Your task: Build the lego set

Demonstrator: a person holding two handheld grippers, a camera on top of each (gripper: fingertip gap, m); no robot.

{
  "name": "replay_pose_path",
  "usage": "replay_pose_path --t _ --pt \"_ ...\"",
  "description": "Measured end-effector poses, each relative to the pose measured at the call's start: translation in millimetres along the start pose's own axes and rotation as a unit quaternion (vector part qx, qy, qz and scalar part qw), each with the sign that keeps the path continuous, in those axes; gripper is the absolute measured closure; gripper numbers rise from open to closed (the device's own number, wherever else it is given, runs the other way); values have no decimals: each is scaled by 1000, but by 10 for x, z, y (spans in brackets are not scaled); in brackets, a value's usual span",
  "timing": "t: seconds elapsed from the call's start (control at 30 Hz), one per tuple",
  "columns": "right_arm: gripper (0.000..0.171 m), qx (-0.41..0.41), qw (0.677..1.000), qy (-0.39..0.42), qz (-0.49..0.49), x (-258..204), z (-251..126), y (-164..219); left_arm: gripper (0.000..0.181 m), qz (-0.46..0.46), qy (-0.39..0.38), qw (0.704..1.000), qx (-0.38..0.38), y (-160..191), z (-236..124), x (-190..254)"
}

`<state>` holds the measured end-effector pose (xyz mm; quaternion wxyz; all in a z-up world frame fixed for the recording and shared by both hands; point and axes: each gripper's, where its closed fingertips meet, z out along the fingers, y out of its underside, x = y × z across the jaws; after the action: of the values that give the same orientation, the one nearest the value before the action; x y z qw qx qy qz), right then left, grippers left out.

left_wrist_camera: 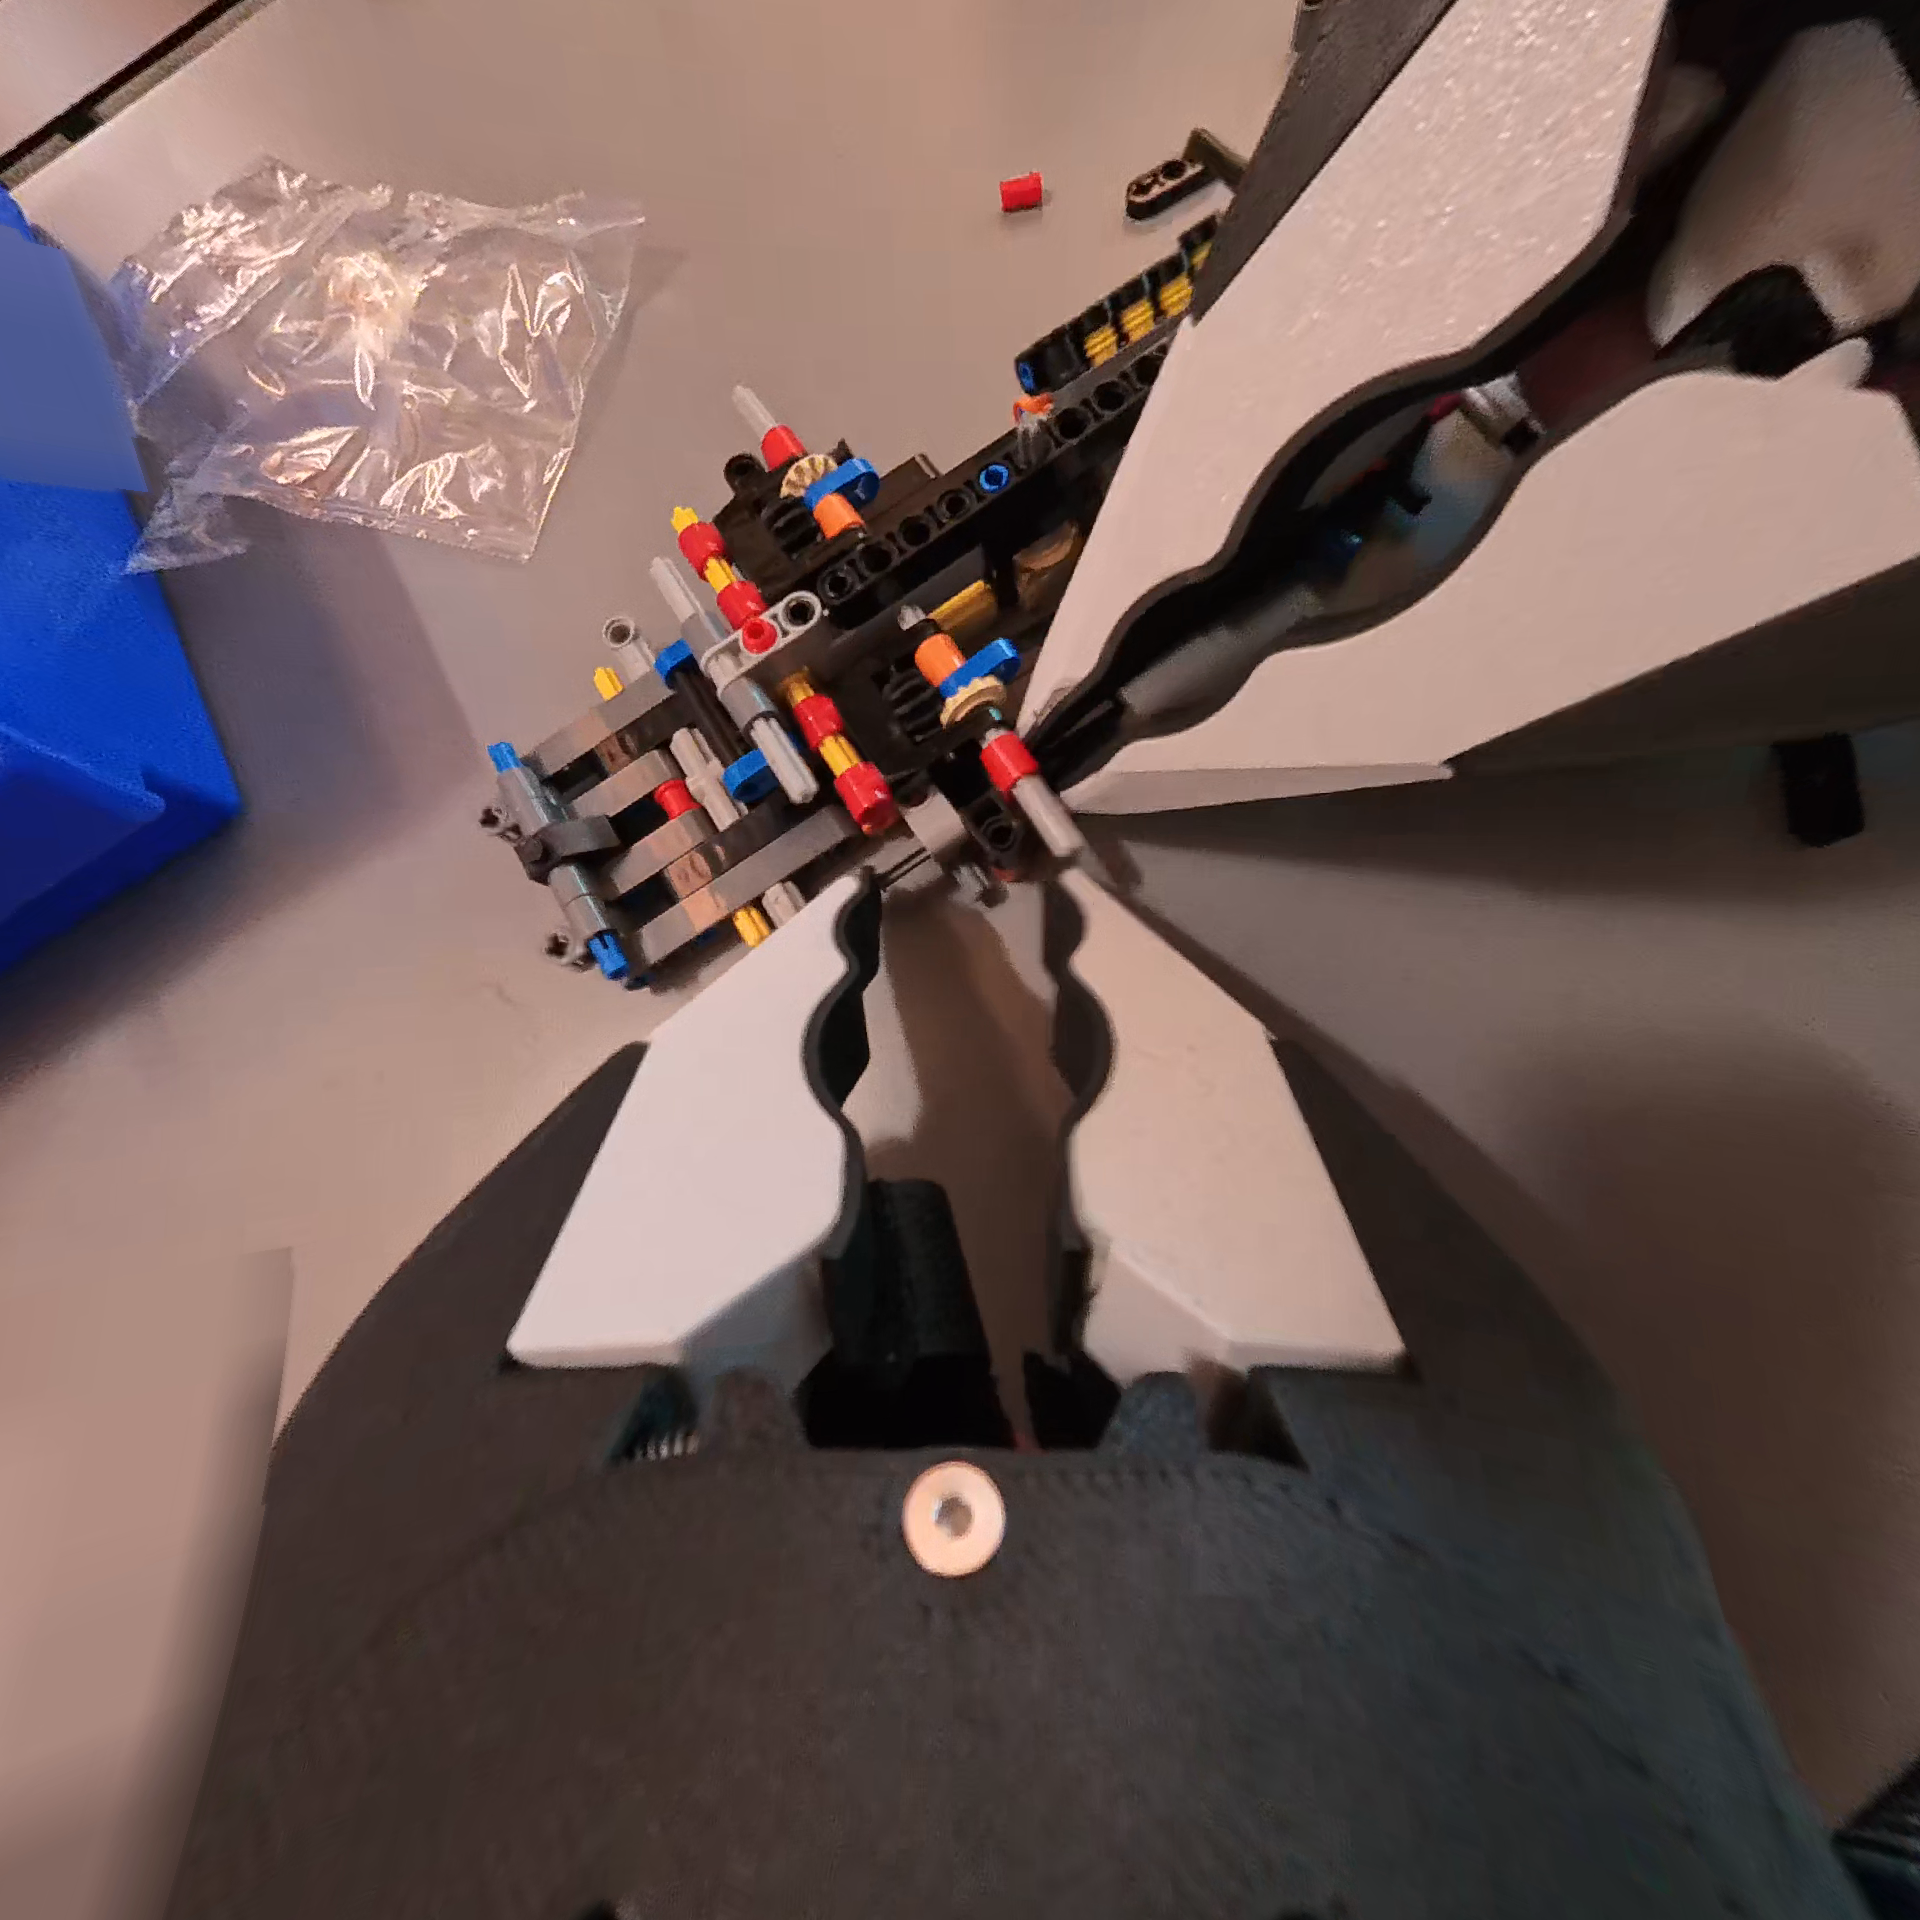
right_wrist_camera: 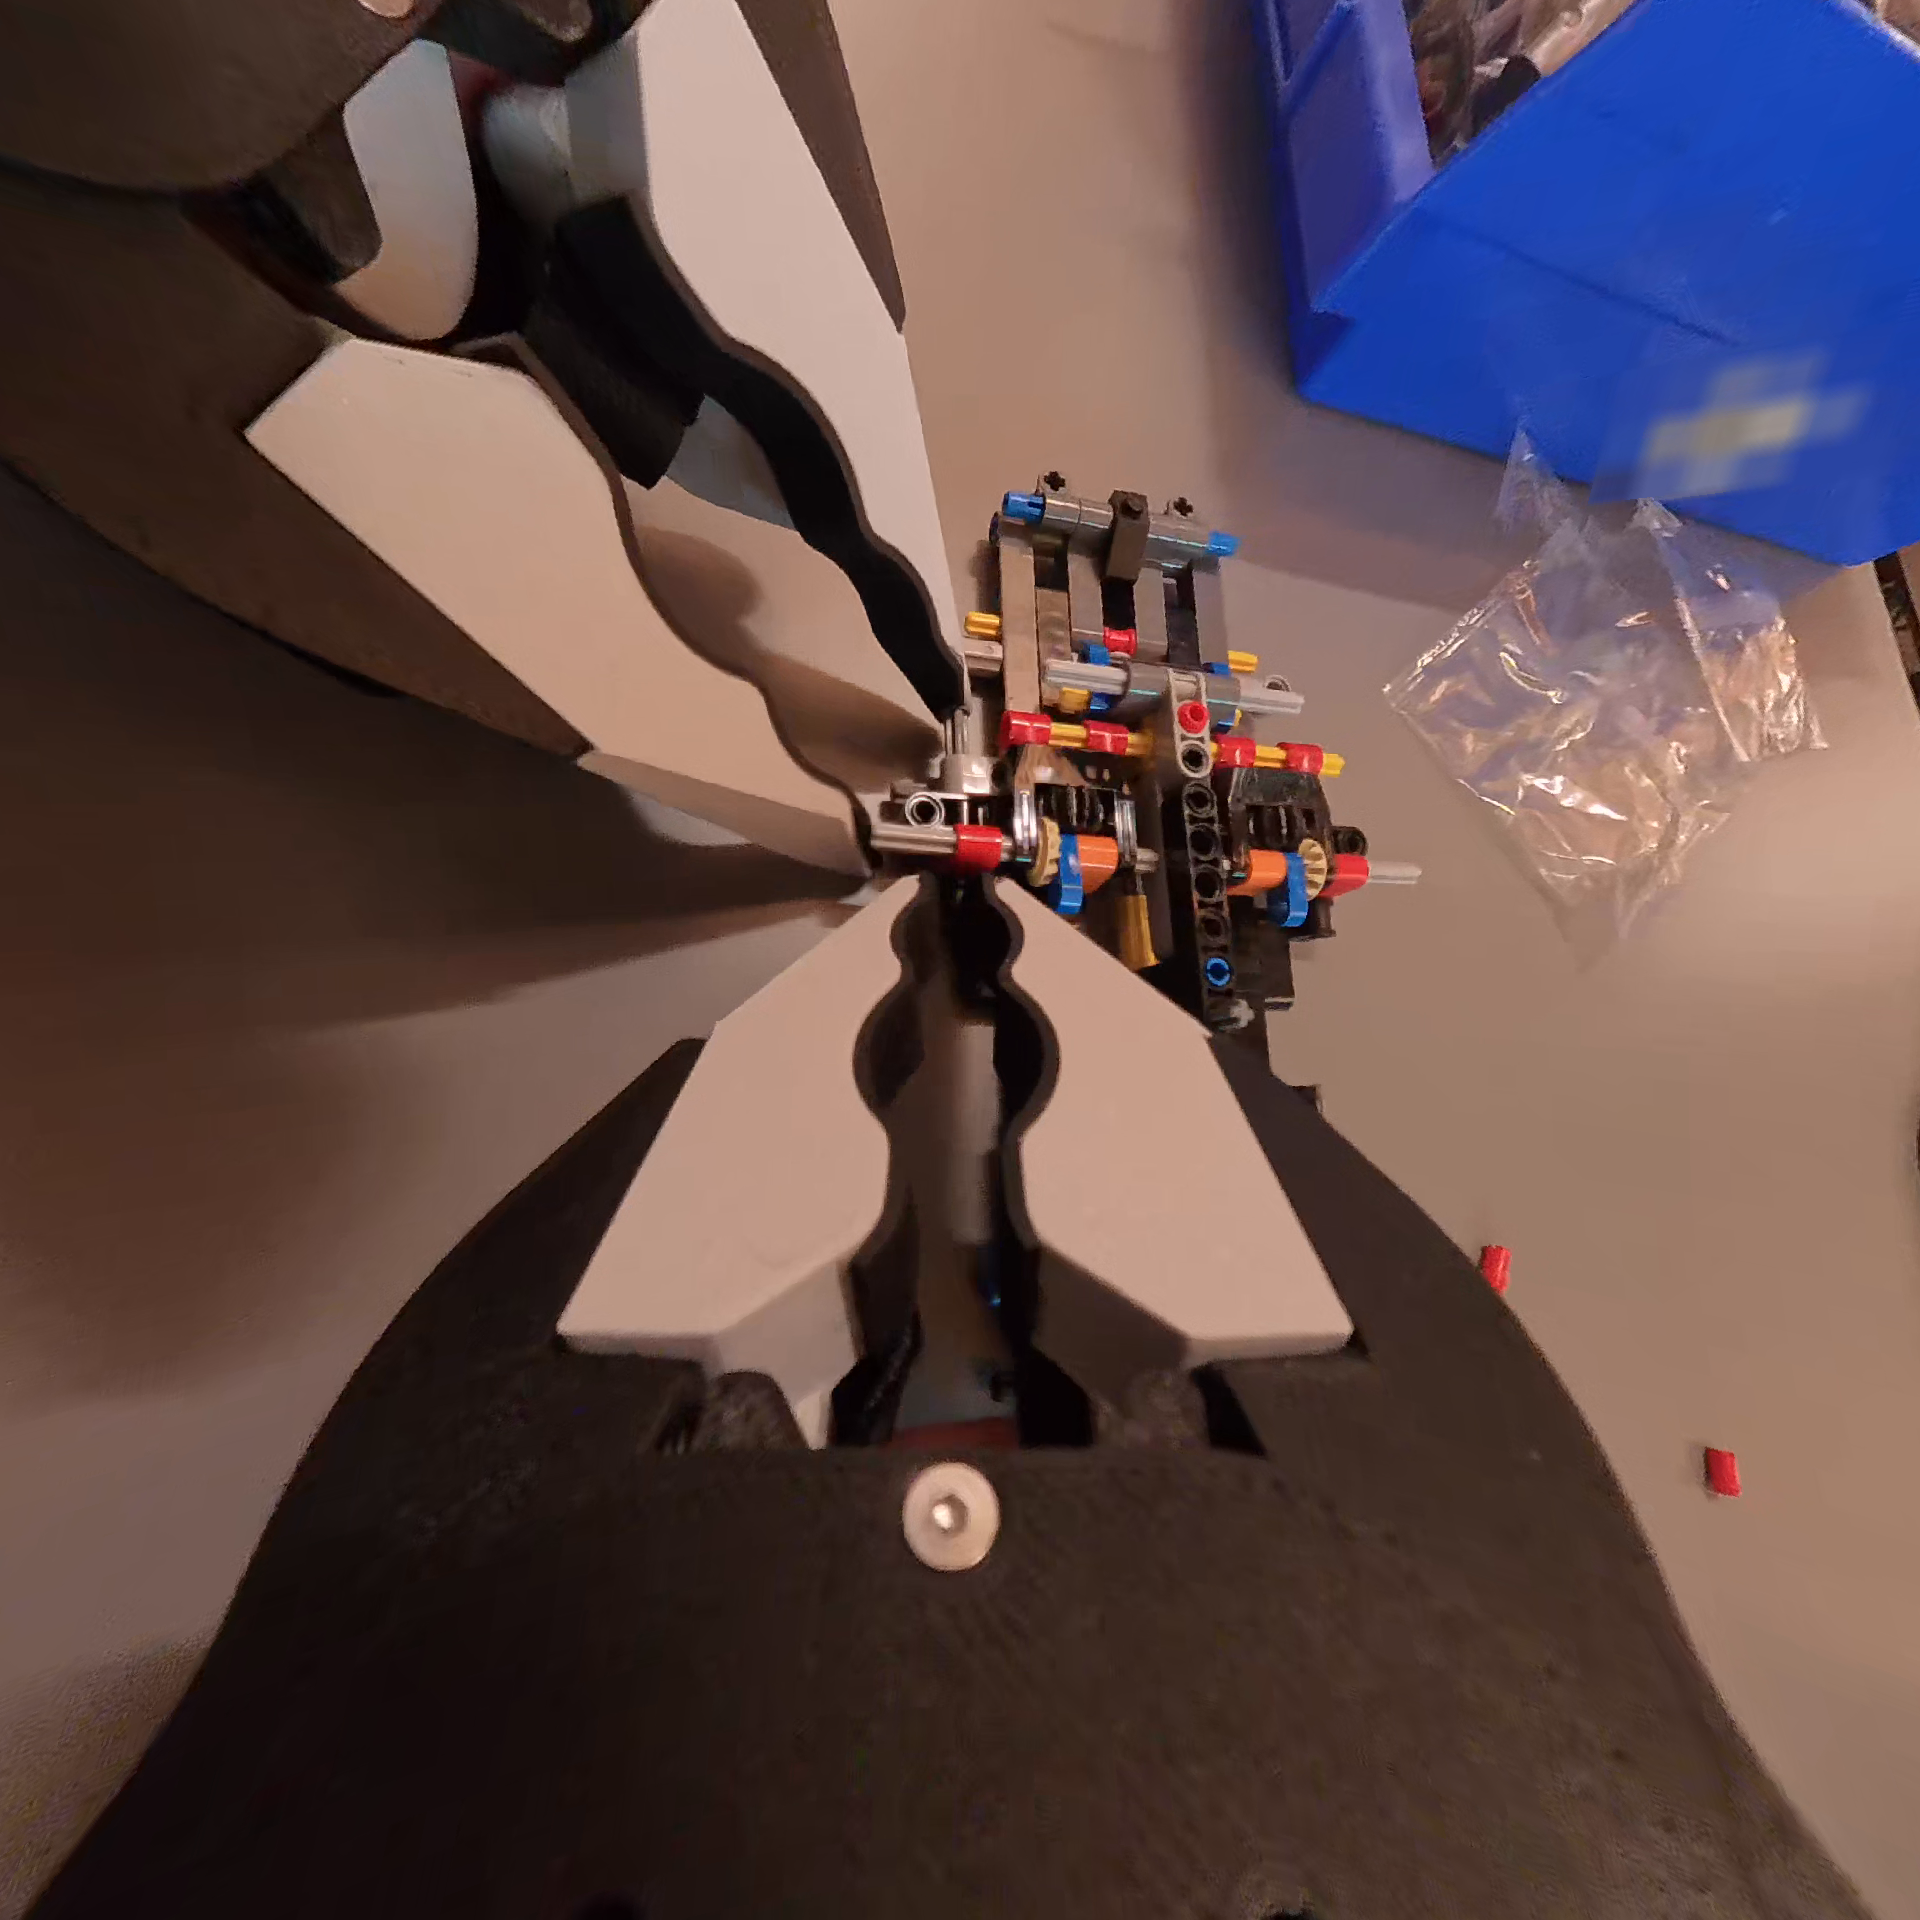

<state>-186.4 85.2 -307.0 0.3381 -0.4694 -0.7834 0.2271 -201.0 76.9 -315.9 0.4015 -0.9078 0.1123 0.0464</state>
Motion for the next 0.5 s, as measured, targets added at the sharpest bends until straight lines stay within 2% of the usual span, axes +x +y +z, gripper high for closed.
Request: replay_pose_path --t 0.03,0.17,0.3,0.37,0.5 --pt "167 -1 1000 -2 3 4 0 12 157 5 -6 1000 0 2 0 -20" --pt "168 -1 1000 0 13 15 -3 18 158 9 -7 1000 0 1 3 -21" --pt "158 1 1000 -9 19 -10 -89 26 148 -6 0 1000 0 4 -7 -10" --pt "162 -7 1000 -7 14 -10 -145 73 140 -20 11 1000 -2 11 -13 20" --pt "155 4 999 12 33 190 -383 114 127 -24 12 1000 0 -21 -2 99"
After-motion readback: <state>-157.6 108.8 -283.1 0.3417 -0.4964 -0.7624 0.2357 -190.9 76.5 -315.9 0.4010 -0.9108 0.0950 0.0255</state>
